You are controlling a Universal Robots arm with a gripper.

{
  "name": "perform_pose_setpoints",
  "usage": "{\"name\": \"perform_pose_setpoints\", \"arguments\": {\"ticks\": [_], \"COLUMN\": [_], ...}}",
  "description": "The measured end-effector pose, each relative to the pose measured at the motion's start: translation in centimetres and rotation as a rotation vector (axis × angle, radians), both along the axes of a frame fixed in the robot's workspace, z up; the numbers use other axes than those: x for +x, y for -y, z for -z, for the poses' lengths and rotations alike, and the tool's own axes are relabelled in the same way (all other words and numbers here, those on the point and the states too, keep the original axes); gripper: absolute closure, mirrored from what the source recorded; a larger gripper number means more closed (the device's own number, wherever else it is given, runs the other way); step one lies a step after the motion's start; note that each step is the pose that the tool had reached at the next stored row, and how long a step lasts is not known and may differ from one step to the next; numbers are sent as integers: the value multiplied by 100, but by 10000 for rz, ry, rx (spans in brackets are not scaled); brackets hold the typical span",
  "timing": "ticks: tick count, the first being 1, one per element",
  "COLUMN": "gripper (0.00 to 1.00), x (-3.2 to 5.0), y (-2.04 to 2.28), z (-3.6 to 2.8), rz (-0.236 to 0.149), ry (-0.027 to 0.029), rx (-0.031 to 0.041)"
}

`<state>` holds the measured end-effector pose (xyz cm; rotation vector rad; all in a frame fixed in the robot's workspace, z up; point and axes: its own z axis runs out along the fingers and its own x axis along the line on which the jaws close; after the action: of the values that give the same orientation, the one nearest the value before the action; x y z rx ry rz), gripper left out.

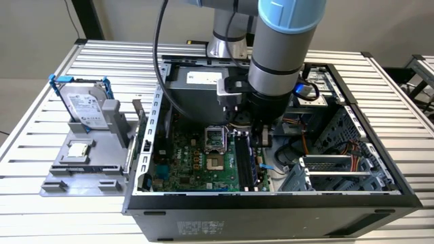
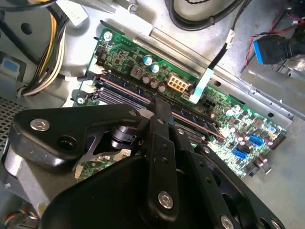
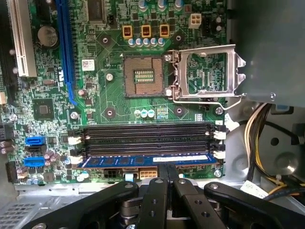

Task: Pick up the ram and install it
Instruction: 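Press down the ram until it locks into place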

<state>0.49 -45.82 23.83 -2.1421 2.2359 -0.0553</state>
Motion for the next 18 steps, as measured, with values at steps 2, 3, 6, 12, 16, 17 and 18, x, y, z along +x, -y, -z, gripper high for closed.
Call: {"name": "perform_pose_setpoints", "arguments": {"ticks": [2, 3, 6, 12, 16, 17, 18], "gripper": [100, 100, 100, 100, 100, 100, 100], "x": [-3, -7, -6, 26, 37, 36, 36], "y": [0, 0, 0, 61, 107, 114, 117], "z": [13, 14, 15, 53, 62, 73, 90], "rz": [-166, -187, -188, -188, -188, -187, -186], "ry": [0, 0, 0, -110, -155, -155, -155], "rx": [1, -2, -1, 2, 1, 6, 8]}}
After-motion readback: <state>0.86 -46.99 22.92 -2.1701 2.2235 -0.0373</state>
